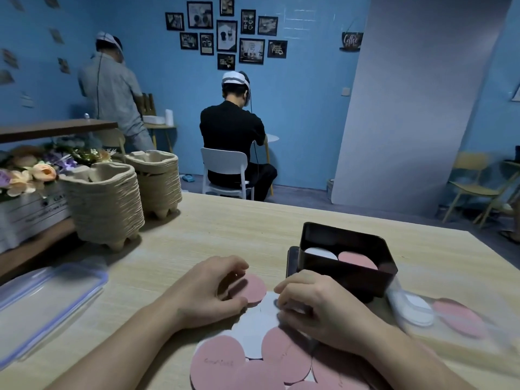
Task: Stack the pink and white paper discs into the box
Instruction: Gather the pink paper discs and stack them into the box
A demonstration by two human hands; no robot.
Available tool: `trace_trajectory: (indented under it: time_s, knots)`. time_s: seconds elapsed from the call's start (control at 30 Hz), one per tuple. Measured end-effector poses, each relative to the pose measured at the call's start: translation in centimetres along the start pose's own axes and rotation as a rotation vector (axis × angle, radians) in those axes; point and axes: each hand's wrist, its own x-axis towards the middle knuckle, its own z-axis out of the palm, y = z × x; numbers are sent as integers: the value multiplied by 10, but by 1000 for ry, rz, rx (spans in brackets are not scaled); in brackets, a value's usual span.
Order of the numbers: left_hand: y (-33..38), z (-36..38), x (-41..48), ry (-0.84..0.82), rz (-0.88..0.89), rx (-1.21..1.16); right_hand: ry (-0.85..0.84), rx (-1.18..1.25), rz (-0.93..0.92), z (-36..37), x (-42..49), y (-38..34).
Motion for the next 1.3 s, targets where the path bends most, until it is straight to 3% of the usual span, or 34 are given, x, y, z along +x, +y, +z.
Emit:
trace_trajectory:
  time_s: [0.13, 0.37, 0.57, 0.83, 1.3]
  knots:
    - [10, -4, -7, 91, 59, -34, 39, 24, 95, -2, -1, -2]
    - [27, -4, -17, 109, 100, -87, -7, 45, 129, -11, -1, -9]
    - [22, -6, -25, 137, 24, -165, -338, 65, 43, -34, -10, -24]
    - [23, -3, -22, 155, 31, -177, -455, 95, -10, -40, -9, -29]
    - [43, 1, -19, 164, 199, -156, -34, 161, 135, -28, -8, -20]
